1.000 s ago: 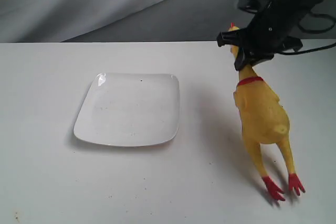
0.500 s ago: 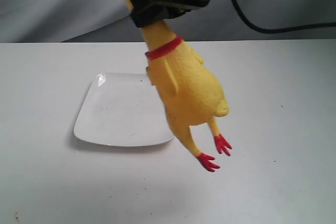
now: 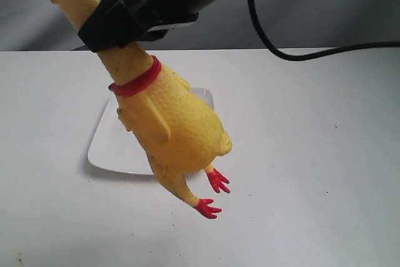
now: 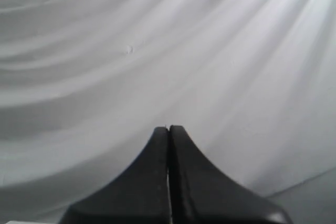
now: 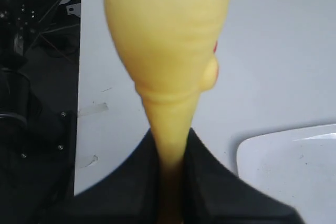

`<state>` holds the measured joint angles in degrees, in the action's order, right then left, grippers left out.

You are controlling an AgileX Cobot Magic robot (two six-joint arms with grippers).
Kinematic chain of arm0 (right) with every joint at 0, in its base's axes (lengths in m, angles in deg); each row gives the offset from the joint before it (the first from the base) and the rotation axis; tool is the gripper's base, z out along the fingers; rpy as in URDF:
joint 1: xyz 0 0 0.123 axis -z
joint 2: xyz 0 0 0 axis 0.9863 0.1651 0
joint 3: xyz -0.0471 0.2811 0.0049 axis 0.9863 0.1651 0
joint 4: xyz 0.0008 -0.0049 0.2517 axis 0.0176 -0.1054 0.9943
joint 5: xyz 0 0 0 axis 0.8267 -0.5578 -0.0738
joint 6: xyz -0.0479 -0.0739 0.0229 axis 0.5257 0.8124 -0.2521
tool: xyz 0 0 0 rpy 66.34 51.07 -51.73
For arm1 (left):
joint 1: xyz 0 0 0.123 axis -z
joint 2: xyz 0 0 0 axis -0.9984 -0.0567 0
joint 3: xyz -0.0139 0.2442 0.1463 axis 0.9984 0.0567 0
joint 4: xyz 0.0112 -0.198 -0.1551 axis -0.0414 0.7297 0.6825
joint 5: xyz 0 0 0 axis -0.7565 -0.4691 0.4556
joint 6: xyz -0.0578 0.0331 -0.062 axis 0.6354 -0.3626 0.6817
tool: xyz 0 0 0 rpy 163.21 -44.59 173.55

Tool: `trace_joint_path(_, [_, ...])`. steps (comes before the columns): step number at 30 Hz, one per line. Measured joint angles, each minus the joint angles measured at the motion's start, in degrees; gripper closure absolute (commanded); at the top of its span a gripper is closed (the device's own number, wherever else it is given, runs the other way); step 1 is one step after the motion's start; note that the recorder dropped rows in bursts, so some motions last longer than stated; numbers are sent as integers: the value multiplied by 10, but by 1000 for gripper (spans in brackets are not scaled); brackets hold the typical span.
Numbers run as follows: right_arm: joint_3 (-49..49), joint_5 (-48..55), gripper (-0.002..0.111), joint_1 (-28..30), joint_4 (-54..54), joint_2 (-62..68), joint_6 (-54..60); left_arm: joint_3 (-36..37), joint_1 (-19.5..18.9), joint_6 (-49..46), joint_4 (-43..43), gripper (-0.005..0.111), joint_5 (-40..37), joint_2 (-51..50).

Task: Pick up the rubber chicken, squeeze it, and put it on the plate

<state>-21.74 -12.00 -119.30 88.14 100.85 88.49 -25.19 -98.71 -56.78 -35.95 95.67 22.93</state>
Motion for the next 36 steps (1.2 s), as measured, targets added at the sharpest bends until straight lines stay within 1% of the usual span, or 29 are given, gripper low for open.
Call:
trace_joint_path(2, [0,10,108,0,2,-3,4,0,0,38,0,107,23,0])
trace_joint_path(3, [0,13,108,0,2,-7,5,0,0,77,0,107,32,0])
trace_joint_path(5, [0,18,108,0,3,-11,6,0,0,184,0,107,39,0])
trace_joint_path(7, [0,18,108,0,3,-16,7,0,0,323,0,107,30,0])
trace_joint_path(10, [0,19,108,0,3,-18,8,0,0,457,0,107,9,0])
trace_joint_path(13, [0,19,108,0,3,-18,8,0,0,505,0,107,3,0])
trace_joint_path(17, [0,19,108,0,3,-18,8,0,0,521,-13,107,-7,0])
trace_joint_path(20, [0,19,108,0,3,-18,14,0,0,528,-49,107,-36,0])
trace_joint_path(22, [0,16,108,1,3,-18,18,0,3,553,-117,107,-67,0])
trace_joint_path(24, [0,6,108,5,6,-18,18,0,18,605,-206,107,-94,0])
trace_joint_path(26, [0,-11,108,13,10,-18,10,0,51,672,-309,107,-97,0])
trace_joint_path(27, [0,-17,108,17,12,-18,6,0,67,697,-363,107,-85,-1])
trace_joint_path(29, [0,-28,108,21,12,-18,2,0,109,753,-465,107,-19,-14])
trace_joint_path(32, [0,-32,108,21,16,-17,2,0,155,778,-595,106,135,-39])
trace_joint_path(34, [0,-32,108,21,20,-14,2,0,170,778,-655,103,219,-51])
trace_joint_path(36, [0,-32,108,21,28,-10,2,0,174,784,-687,96,262,-60])
